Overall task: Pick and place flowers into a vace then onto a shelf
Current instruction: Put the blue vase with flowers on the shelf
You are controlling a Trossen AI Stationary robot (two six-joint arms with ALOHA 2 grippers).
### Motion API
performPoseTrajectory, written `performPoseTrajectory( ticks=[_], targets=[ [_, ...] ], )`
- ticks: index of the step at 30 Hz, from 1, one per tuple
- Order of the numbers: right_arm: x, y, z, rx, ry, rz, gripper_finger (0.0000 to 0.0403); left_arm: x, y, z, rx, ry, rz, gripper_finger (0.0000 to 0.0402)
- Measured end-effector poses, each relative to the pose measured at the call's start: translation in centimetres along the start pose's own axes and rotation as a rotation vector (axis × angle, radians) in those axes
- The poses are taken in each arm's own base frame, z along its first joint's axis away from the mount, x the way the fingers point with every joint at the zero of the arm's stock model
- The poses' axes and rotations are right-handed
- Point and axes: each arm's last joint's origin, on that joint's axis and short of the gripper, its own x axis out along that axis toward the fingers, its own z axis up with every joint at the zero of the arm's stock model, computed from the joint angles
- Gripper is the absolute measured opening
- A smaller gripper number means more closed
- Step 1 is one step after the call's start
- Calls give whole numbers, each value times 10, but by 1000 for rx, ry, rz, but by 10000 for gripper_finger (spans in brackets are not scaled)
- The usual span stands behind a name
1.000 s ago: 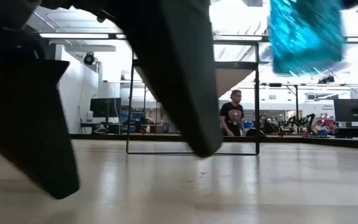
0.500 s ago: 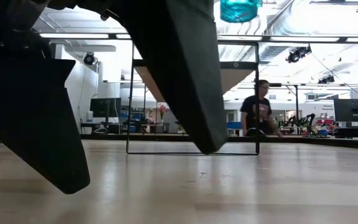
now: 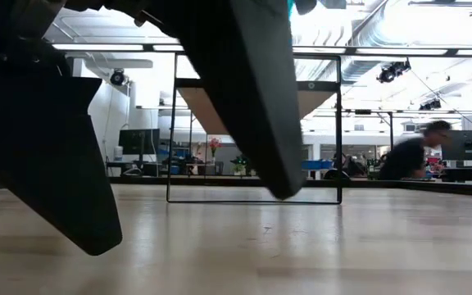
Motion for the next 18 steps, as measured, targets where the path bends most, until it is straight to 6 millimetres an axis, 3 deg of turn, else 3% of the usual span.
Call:
performPoseTrajectory(
  ticks=[7,18],
  targets=[
    [21,-20,-16,14,19,-10,113,0,-3,0,-9,2,-25,385],
    [37,-21,-31,42,58,48,113,0,-5,0,-20,-7,-54,385]
  ],
)
